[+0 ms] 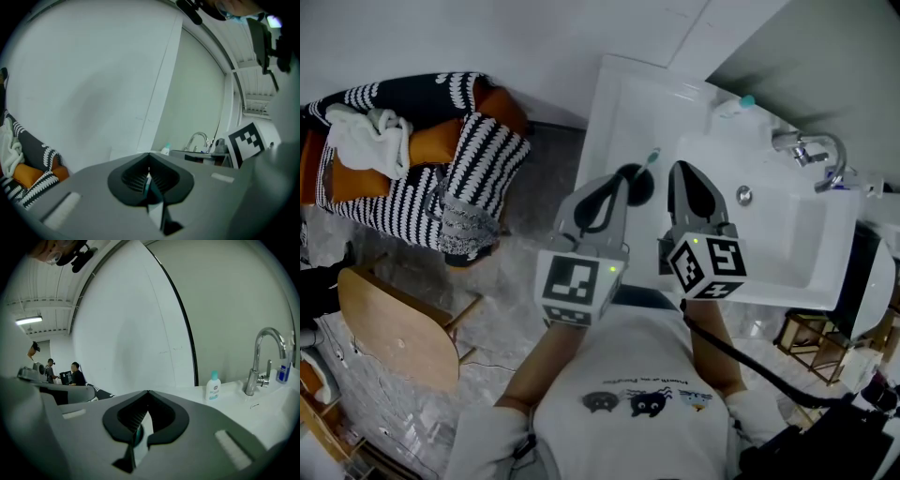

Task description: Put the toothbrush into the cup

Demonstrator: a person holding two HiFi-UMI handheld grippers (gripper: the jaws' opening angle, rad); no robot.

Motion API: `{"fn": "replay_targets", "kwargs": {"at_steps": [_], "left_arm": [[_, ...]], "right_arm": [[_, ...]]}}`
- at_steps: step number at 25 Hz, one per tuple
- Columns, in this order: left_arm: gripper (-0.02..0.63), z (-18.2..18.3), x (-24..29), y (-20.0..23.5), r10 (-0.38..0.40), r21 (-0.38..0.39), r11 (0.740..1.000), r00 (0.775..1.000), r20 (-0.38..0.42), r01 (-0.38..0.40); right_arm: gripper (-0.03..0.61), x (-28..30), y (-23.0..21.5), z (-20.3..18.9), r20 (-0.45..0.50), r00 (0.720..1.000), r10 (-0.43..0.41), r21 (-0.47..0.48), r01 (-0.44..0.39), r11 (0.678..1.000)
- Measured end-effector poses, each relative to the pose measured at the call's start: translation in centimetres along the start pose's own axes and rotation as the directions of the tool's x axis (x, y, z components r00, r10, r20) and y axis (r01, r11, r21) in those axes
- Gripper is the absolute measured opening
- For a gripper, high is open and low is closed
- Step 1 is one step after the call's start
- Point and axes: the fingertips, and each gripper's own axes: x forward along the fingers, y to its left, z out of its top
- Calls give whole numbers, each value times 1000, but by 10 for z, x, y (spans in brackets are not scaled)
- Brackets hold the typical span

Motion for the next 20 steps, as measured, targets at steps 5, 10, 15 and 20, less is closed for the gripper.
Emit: {"fn": "replay_targets", "kwargs": {"at_steps": [5, 10, 15, 20], "left_arm": [[0, 0, -3, -2, -4, 0, 1000, 1000, 5, 4], [0, 0, -4, -3, -3, 0, 1000, 1000, 4, 3], [0, 0, -5, 0, -2, 5, 1000, 1000, 3, 2], [0, 2, -4, 1, -6, 4, 1000, 1000, 3, 6]], "right_arm": [[0, -3, 2, -1, -1, 1000, -3, -13, 3, 1000], [0, -4, 3, -1, -3, 1000, -4, -13, 4, 1000], [0, -3, 5, -2, -9, 1000, -1, -15, 1, 1000], [0, -1, 5, -2, -13, 1000, -2, -19, 2, 1000]]}}
